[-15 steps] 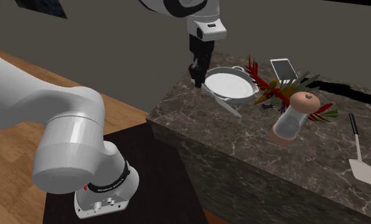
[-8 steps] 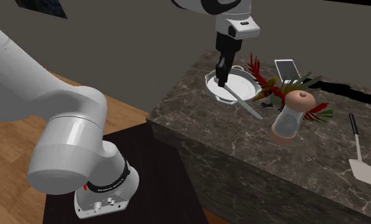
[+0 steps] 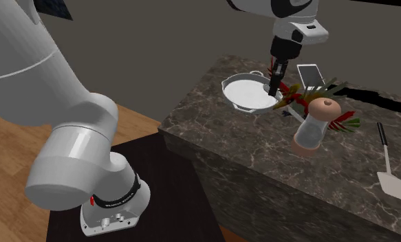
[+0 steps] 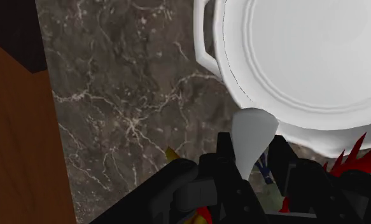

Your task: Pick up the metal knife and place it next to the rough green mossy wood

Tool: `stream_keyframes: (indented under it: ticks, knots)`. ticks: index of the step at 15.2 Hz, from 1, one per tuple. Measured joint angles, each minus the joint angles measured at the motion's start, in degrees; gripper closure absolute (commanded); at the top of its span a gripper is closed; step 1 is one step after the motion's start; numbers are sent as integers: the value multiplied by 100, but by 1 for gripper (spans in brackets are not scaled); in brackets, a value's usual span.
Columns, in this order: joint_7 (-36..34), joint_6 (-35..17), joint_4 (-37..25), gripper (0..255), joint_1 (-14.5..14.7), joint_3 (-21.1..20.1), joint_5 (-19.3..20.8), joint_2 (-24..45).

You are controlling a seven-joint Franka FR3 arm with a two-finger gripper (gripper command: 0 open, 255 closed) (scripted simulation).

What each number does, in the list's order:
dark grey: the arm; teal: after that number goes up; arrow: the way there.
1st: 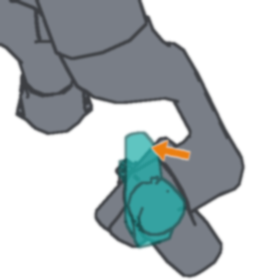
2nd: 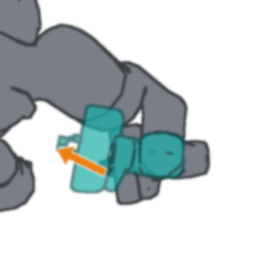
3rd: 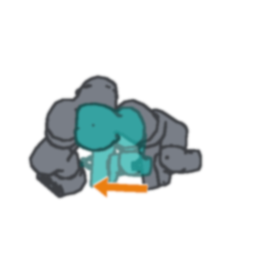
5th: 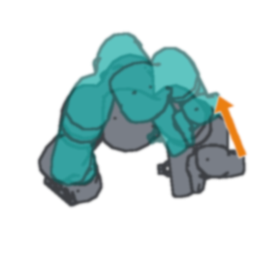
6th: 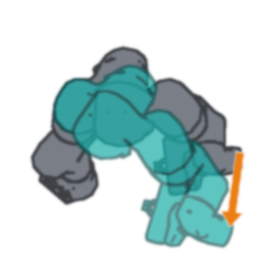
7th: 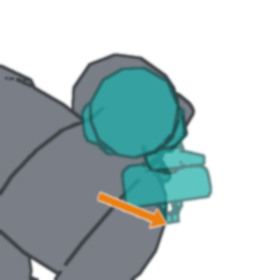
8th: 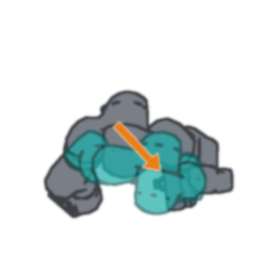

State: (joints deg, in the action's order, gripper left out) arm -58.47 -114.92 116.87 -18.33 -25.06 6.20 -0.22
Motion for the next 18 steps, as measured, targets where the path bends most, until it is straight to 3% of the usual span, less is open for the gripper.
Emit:
stream_keyframes:
  ticks: [8,13,15,18]
  knots:
    - [129,559,-2118,255,-19,206,677,1692]
    - [320,1072,-3785,255,141,385,1014,2885]
    - [450,1481,-4802,255,286,465,1132,3486]
    - [481,1509,-5173,255,352,521,1204,3824]
